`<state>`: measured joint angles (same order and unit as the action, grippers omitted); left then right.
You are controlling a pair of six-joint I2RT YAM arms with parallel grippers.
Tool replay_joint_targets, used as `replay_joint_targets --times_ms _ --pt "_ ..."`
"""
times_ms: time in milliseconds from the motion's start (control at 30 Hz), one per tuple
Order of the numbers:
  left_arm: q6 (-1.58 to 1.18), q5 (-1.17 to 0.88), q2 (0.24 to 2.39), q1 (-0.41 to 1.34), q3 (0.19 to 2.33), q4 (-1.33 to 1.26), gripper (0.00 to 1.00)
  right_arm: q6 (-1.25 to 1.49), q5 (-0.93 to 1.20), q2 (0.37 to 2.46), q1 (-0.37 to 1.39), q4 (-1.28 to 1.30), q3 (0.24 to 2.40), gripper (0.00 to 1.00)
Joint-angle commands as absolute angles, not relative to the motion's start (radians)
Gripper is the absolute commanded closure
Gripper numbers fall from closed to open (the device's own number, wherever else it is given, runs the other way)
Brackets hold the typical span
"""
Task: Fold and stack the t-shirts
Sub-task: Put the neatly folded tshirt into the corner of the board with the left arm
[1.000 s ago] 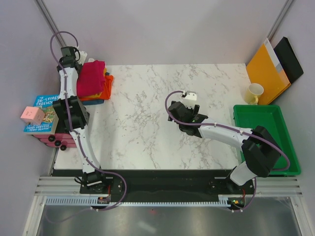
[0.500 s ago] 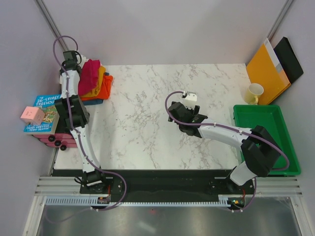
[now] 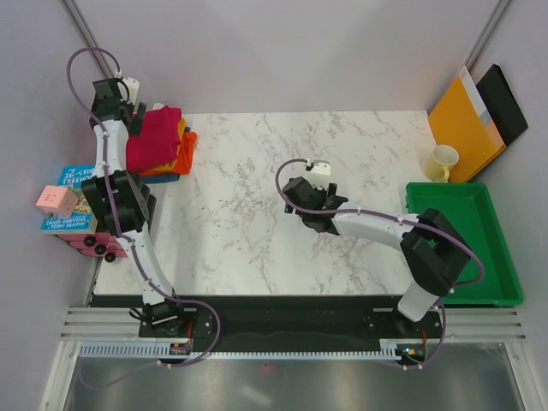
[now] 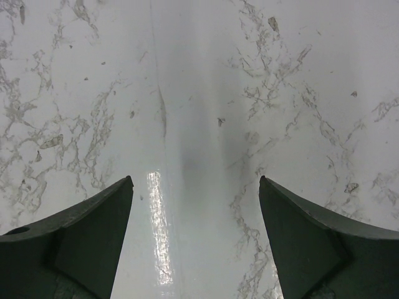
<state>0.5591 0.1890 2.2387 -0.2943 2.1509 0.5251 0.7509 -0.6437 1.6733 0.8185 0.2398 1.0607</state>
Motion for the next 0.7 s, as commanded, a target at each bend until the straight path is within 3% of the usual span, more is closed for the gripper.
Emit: replay_joint_targets --times_ms 0,233,333,367,433,467,567,667 --pt "0.428 0.057 2.120 -0.273 2.114 0.517 0.00 0.730 -0.641 1.693 0.834 0.227 1.143 0.11" --pt "0.407 -0.110 2.077 -0.222 1.983 0.548 0.03 0.749 -0.643 1.701 0.841 0.244 1.157 0.11" --pt "0.376 -0.121 2.166 -0.224 2.061 0.603 0.25 0.749 -0.652 1.697 0.848 0.264 1.161 0.11" --pt "0.368 -0.123 2.190 -0.229 2.095 0.626 0.38 0.747 -0.660 1.689 0.850 0.268 1.161 0.11" --pt "0.338 -0.112 2.270 -0.235 2.189 0.682 0.42 0.750 -0.667 1.678 0.850 0.279 1.157 0.11" --pt "0.331 -0.106 2.301 -0.238 2.219 0.704 0.49 0.750 -0.670 1.669 0.851 0.284 1.151 0.11" --pt "0.324 -0.068 2.370 -0.238 2.304 0.771 0.53 0.749 -0.684 1.655 0.851 0.295 1.140 0.11" --pt "0.308 -0.090 2.338 -0.244 2.260 0.750 0.50 0.753 -0.687 1.649 0.851 0.301 1.132 0.11"
